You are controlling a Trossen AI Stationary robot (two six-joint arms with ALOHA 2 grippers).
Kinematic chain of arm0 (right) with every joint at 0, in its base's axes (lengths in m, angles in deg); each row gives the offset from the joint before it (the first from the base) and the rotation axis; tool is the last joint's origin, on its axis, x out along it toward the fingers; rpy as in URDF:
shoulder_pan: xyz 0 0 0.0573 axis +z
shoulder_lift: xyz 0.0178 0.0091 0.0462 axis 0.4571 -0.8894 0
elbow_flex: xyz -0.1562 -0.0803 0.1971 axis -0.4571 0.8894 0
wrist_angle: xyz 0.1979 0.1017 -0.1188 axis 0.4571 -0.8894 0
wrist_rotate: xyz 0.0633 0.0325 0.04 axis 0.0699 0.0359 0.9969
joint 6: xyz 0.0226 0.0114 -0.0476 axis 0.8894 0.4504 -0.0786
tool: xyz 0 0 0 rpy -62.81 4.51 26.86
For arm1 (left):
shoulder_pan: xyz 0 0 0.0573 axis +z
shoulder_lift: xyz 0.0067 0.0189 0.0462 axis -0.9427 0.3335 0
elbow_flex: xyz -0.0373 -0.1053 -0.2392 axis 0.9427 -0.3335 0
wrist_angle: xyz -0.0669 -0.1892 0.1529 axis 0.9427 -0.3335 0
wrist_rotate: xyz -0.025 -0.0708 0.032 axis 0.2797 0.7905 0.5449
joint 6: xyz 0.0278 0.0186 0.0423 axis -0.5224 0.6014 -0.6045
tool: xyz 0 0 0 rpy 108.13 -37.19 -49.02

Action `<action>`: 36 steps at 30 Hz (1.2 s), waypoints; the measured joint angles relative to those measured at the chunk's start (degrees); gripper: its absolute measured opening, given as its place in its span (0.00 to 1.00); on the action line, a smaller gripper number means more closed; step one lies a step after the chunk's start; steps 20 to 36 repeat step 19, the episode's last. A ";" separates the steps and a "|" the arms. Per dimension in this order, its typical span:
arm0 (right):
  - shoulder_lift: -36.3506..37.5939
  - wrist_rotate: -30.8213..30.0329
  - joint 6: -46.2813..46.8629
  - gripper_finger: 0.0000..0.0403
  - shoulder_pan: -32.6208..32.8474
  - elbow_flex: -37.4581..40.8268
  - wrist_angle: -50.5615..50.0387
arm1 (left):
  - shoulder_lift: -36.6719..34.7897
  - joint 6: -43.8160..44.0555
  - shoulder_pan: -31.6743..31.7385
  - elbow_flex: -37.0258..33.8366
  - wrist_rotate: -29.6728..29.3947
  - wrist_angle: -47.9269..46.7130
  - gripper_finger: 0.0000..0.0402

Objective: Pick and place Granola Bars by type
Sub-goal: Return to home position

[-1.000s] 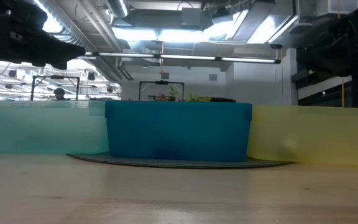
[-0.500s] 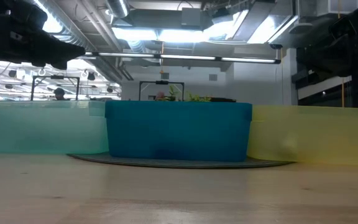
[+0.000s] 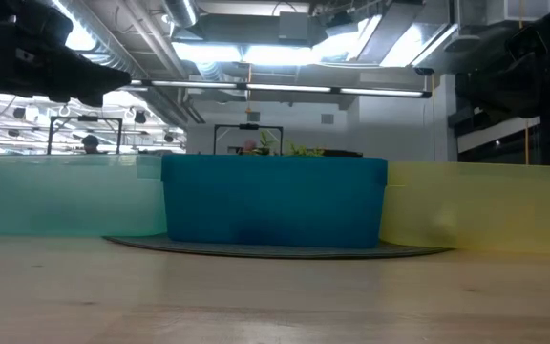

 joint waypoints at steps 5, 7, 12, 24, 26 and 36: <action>0.01 0.00 0.00 0.06 -0.01 -0.02 0.00 | 0.00 0.00 0.00 0.00 0.00 0.00 0.03; 0.01 0.00 0.00 0.06 0.01 -0.01 -0.02 | 0.00 0.00 0.00 0.00 0.00 0.00 0.02; 0.01 0.00 0.00 0.06 0.00 -0.01 -0.02 | 0.00 0.00 0.00 0.00 0.00 0.00 0.03; 0.01 0.00 0.00 0.06 0.02 0.01 0.01 | 0.00 0.00 0.00 0.00 0.00 0.00 0.03; 0.01 0.00 0.00 0.06 0.02 0.01 0.01 | 0.00 0.00 0.00 0.00 0.00 0.00 0.03; 0.01 0.00 0.00 0.06 0.02 0.01 0.01 | 0.00 0.00 0.00 0.00 0.00 0.00 0.03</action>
